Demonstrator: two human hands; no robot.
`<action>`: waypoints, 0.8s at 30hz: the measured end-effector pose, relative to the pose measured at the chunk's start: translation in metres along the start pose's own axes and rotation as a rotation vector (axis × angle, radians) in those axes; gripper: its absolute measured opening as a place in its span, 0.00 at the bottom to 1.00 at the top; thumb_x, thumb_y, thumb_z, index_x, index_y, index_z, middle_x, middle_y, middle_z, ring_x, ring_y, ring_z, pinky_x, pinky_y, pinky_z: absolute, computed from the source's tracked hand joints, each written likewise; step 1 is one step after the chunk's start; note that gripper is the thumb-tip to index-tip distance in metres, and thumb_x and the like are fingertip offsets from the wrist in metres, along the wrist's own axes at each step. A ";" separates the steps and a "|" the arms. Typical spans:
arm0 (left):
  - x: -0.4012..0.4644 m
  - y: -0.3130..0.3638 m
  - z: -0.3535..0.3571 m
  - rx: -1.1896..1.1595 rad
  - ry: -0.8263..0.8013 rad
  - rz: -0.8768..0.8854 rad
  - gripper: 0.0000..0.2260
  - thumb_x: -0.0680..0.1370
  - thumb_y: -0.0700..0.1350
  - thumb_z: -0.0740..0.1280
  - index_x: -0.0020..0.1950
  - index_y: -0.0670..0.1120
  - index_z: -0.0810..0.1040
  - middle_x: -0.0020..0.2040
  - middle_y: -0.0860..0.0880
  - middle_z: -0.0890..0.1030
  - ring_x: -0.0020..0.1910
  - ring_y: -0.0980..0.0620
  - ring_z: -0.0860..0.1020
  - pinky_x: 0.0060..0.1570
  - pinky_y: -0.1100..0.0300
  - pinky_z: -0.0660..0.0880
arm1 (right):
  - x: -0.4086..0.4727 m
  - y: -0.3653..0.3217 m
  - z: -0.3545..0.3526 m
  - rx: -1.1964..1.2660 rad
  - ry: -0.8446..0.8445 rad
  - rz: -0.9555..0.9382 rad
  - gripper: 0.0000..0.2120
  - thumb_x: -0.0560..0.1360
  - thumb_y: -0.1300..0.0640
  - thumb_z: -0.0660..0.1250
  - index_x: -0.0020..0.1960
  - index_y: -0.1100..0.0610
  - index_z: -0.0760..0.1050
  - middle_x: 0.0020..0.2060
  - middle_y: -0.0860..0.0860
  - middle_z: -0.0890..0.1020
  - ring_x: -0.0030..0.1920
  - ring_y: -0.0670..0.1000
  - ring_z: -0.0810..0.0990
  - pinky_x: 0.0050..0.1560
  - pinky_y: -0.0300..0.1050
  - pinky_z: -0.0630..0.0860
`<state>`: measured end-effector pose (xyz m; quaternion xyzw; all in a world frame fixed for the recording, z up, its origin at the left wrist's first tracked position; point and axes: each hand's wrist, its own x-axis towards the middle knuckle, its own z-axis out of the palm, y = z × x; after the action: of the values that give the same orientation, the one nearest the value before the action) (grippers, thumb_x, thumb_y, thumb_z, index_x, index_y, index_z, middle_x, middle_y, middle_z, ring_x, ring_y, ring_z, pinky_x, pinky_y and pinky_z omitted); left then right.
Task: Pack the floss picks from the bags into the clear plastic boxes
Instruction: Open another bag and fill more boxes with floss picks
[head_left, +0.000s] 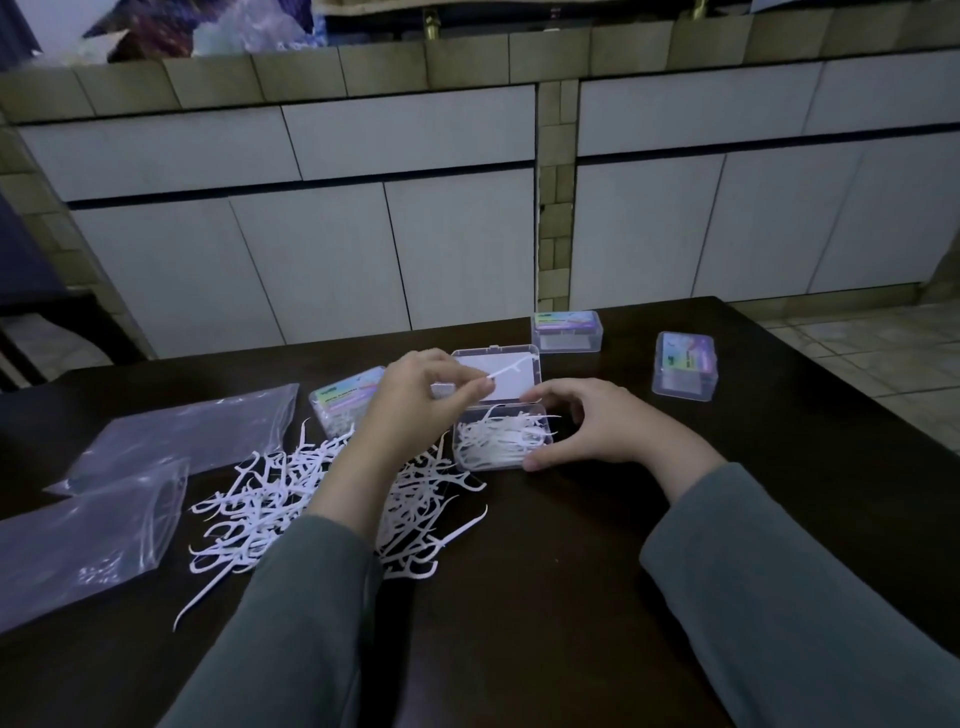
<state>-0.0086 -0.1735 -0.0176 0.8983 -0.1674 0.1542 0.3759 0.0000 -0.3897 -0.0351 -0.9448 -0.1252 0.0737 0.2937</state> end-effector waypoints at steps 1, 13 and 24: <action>-0.001 -0.002 -0.004 0.034 -0.043 -0.013 0.06 0.74 0.54 0.70 0.48 0.56 0.84 0.47 0.57 0.80 0.51 0.57 0.75 0.51 0.56 0.73 | 0.000 0.000 0.000 -0.006 0.003 0.001 0.38 0.58 0.33 0.76 0.65 0.35 0.68 0.63 0.41 0.74 0.65 0.51 0.69 0.65 0.58 0.70; -0.009 0.006 -0.012 0.150 -0.308 -0.109 0.07 0.71 0.55 0.73 0.48 0.59 0.81 0.46 0.58 0.79 0.47 0.59 0.77 0.48 0.59 0.78 | 0.001 0.002 0.001 0.005 0.000 -0.021 0.38 0.60 0.35 0.77 0.66 0.36 0.68 0.63 0.41 0.74 0.63 0.50 0.69 0.64 0.58 0.70; -0.008 0.008 -0.006 0.246 -0.130 -0.002 0.05 0.75 0.49 0.71 0.50 0.55 0.83 0.49 0.59 0.78 0.50 0.59 0.75 0.51 0.60 0.74 | 0.000 0.002 0.001 0.023 -0.006 -0.025 0.36 0.61 0.37 0.77 0.66 0.36 0.69 0.62 0.41 0.74 0.63 0.51 0.69 0.65 0.60 0.69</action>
<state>-0.0199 -0.1733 -0.0118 0.9458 -0.1706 0.1144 0.2515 0.0004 -0.3907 -0.0368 -0.9395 -0.1368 0.0743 0.3051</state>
